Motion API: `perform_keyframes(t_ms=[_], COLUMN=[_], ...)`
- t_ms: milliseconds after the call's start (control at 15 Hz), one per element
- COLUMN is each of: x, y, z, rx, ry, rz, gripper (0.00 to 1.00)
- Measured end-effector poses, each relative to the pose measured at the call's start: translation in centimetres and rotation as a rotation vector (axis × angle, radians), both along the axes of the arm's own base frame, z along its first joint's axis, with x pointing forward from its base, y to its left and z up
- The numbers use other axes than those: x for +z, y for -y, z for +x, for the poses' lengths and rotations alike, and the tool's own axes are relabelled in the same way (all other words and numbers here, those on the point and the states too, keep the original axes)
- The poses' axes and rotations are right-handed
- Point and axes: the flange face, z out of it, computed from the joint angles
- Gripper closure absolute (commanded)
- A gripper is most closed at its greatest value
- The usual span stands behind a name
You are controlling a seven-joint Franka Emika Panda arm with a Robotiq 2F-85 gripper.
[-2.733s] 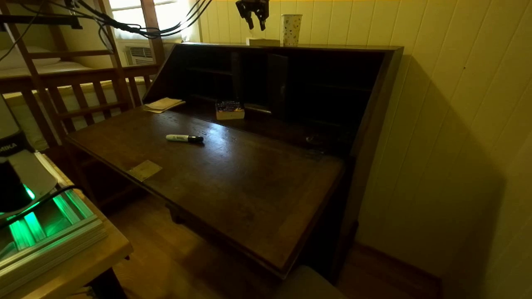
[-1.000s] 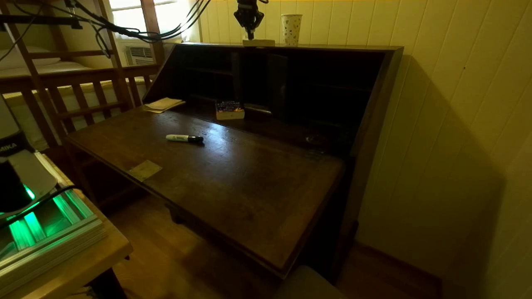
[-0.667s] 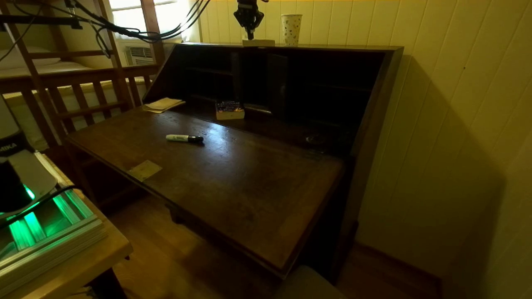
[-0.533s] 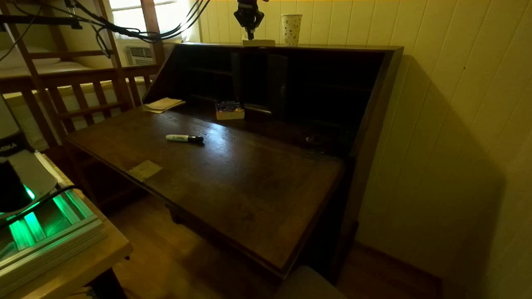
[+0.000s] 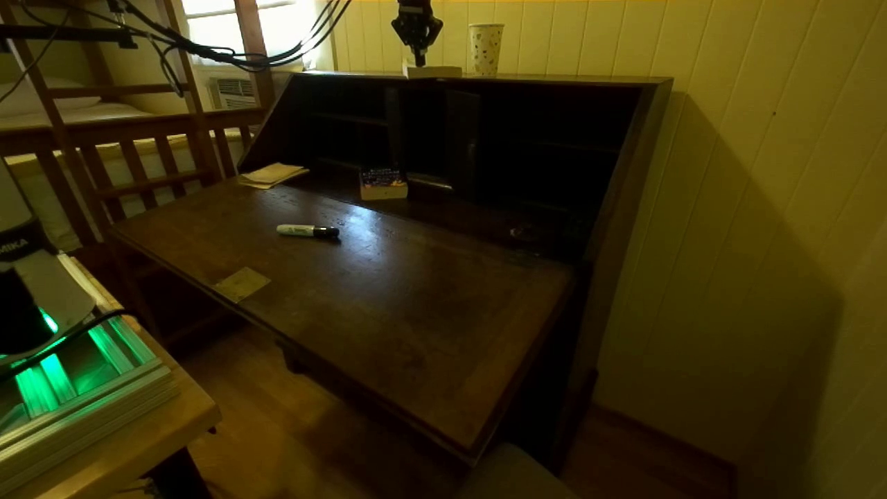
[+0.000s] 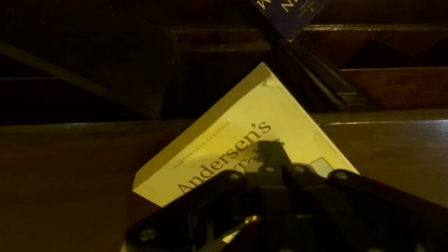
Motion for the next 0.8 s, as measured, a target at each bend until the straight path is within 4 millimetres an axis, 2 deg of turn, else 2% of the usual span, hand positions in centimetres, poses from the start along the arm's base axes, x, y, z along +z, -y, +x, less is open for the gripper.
perform_keyframes(t_ms=[400, 467, 600, 800], x=[0.1, 0.1, 0.1, 0.4], y=[0.7, 0.8, 1.0, 1.3], z=[-0.2, -0.3, -0.3, -0.2], rx=[-0.005, -0.006, -0.009, -0.016], ry=[-0.017, -0.021, -0.022, -0.001], rz=[-0.014, -0.015, -0.015, -0.017], gripper=[1.00, 0.74, 0.67, 0.46])
